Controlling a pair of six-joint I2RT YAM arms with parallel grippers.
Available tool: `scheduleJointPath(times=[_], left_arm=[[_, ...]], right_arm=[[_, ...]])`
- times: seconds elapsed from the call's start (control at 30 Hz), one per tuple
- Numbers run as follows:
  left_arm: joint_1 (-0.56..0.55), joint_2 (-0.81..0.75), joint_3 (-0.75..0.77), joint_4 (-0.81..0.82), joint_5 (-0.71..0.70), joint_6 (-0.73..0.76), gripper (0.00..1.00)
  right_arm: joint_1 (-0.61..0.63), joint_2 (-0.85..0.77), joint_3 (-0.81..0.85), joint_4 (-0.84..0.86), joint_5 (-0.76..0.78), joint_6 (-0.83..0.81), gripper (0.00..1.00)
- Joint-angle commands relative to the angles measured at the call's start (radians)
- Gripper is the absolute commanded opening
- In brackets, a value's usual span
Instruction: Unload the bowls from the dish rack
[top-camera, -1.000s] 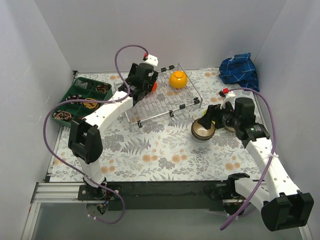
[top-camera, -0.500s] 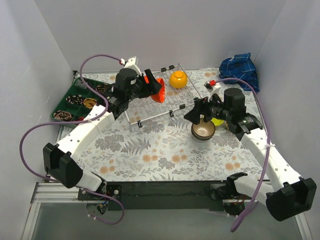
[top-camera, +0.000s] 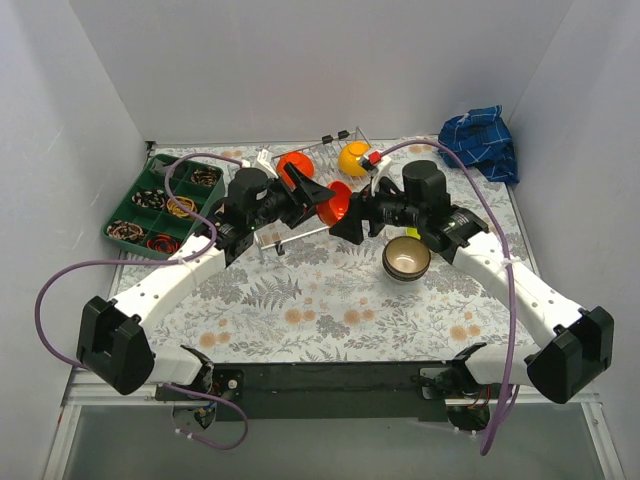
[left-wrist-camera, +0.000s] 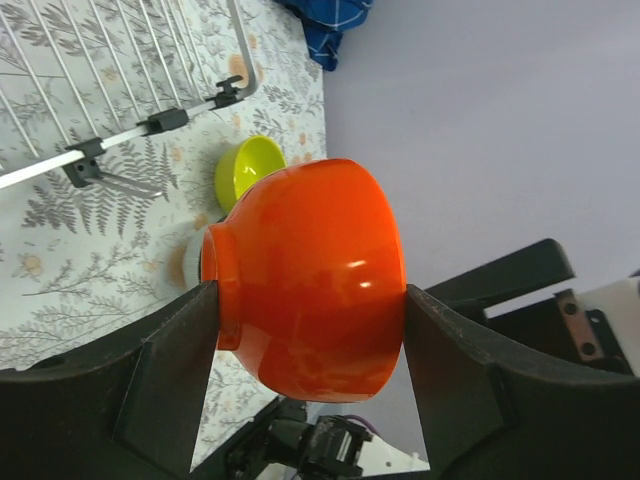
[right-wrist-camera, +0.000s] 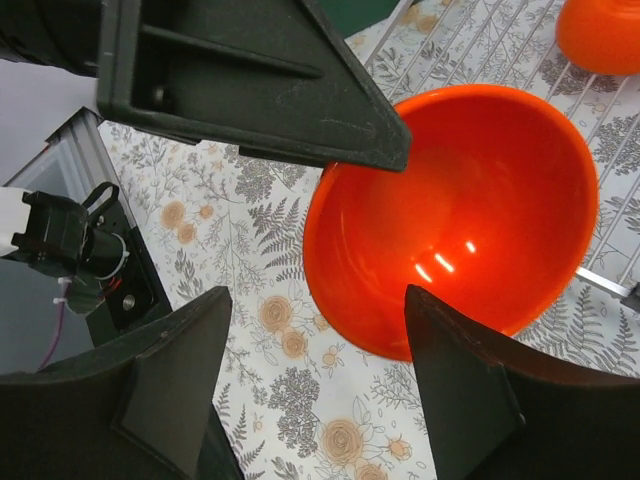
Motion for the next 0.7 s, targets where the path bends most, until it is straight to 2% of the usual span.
scheduleJointPath(times=[0.0,0.1,0.2,0.23,0.3,0.33,0.4,0.53,0.57,0.63,0.67], left_arm=[[-0.002,-0.067,-0.027,0.113,0.060,-0.106,0.33],[-0.001,-0.061,-0.049,0.133,0.083,-0.134,0.33],[-0.001,-0.059,-0.063,0.146,0.091,-0.142,0.33],[-0.001,-0.062,-0.070,0.144,0.093,-0.140,0.33],[-0.002,-0.064,-0.072,0.141,0.090,-0.120,0.35],[-0.002,-0.067,-0.070,0.128,0.085,-0.108,0.39],[-0.001,-0.069,-0.061,0.109,0.057,-0.071,0.44],[-0.001,-0.075,-0.014,-0.019,-0.061,0.114,0.60],[-0.002,-0.084,0.012,-0.041,-0.119,0.149,0.69],[-0.001,-0.098,0.032,-0.098,-0.192,0.226,0.79],[-0.001,-0.116,0.042,-0.113,-0.238,0.305,0.89]], right_arm=[[0.027,0.041,0.064,0.040,0.003,-0.036,0.75],[0.043,0.062,0.078,0.031,0.003,-0.045,0.68],[0.052,0.072,0.084,0.016,0.002,-0.059,0.52],[0.052,0.073,0.087,0.010,0.003,-0.062,0.41],[0.060,0.070,0.090,-0.013,0.012,-0.076,0.28],[0.061,0.066,0.091,-0.024,0.017,-0.084,0.14],[0.064,0.058,0.091,-0.059,0.026,-0.100,0.03],[0.077,0.050,0.084,-0.127,0.037,-0.130,0.01],[0.084,0.049,0.084,-0.145,0.041,-0.136,0.01],[0.098,0.047,0.072,-0.188,0.067,-0.154,0.01],[0.112,0.046,0.067,-0.197,0.078,-0.157,0.01]])
